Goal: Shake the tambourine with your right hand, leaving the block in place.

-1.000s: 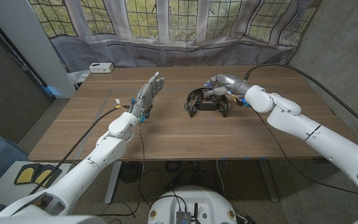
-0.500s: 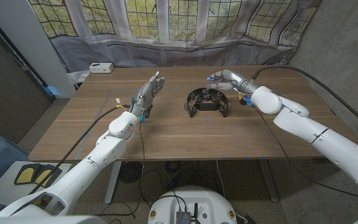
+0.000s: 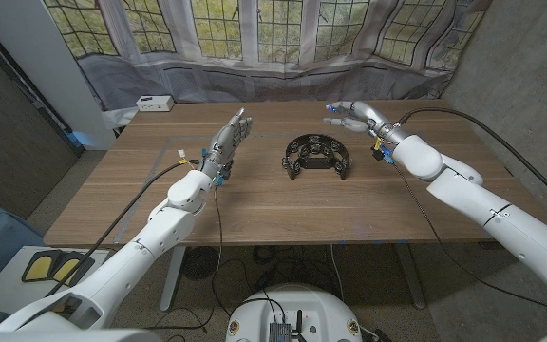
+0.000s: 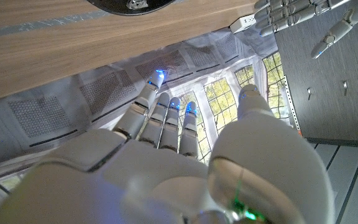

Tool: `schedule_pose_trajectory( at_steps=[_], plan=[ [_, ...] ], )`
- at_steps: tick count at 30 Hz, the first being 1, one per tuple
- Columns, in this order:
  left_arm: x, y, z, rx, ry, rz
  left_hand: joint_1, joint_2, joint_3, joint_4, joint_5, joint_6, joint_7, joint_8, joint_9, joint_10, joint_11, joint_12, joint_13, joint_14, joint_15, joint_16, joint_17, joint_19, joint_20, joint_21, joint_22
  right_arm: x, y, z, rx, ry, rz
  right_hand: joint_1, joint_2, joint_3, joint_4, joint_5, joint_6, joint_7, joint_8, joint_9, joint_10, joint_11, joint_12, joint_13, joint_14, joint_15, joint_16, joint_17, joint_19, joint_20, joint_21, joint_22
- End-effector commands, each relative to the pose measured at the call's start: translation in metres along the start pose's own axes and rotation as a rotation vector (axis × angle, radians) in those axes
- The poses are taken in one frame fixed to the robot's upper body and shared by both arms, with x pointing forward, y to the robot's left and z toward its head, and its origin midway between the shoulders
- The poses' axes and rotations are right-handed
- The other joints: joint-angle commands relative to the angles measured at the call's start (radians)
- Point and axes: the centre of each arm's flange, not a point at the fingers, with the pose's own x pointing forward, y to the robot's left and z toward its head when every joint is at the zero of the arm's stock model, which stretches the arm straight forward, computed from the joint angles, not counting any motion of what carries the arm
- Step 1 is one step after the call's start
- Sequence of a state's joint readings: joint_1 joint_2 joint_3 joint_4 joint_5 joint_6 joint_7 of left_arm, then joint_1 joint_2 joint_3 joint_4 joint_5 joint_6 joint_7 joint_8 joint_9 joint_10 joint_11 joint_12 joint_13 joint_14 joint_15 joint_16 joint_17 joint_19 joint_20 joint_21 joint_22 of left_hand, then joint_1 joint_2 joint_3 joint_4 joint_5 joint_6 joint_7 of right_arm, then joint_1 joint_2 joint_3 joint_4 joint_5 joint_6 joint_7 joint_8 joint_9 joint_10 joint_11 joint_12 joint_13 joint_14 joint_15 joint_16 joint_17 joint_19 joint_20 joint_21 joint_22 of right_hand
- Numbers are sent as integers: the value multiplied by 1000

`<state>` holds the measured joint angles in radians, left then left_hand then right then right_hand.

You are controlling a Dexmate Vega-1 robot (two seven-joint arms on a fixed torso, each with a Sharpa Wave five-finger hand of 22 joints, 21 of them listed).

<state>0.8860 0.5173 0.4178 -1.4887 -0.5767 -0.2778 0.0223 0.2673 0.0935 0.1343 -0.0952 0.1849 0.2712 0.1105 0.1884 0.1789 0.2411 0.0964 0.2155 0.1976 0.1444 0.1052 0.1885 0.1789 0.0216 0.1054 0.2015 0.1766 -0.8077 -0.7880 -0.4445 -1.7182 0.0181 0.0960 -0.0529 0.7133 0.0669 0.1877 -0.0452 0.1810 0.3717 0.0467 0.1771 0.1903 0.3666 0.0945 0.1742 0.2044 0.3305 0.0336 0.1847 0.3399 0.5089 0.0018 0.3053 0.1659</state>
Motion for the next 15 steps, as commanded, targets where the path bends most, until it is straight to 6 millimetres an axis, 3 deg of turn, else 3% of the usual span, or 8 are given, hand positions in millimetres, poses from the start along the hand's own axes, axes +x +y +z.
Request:
schedule_pose_trajectory(
  at_steps=[1,6,15],
  plan=[
    [3,-1,1,7,-7,19,-9,1,7,-5,-1,-4,2,-2,2,-4,-3,-3,2,1,0,0,2,-3,-6,-3,4,-17,-21,-18,172,-19,-86,-21,0,-12,0,-3,-35,-1,-2,3,-36,3,1,-1,-37,7,-1,-1,-27,3,-23,4],
    [5,-3,4,20,-18,23,-10,1,7,-5,-1,-5,2,-2,2,-4,-4,-3,2,0,0,0,2,-2,-6,-3,4,-23,-26,-29,272,-26,-108,-54,1,-23,6,-4,-67,-1,2,2,-79,6,3,-2,-91,13,-3,-7,-73,3,-57,5],
    [11,-7,2,16,-21,24,-10,1,7,-5,-1,-5,1,-2,2,-4,-4,-3,2,1,-1,0,2,-2,-7,-3,4,-30,-30,-54,436,-46,-134,-89,-1,-34,14,-4,-88,-11,6,2,-103,9,8,-2,-140,15,-5,-12,-124,4,-89,6]
  ],
)
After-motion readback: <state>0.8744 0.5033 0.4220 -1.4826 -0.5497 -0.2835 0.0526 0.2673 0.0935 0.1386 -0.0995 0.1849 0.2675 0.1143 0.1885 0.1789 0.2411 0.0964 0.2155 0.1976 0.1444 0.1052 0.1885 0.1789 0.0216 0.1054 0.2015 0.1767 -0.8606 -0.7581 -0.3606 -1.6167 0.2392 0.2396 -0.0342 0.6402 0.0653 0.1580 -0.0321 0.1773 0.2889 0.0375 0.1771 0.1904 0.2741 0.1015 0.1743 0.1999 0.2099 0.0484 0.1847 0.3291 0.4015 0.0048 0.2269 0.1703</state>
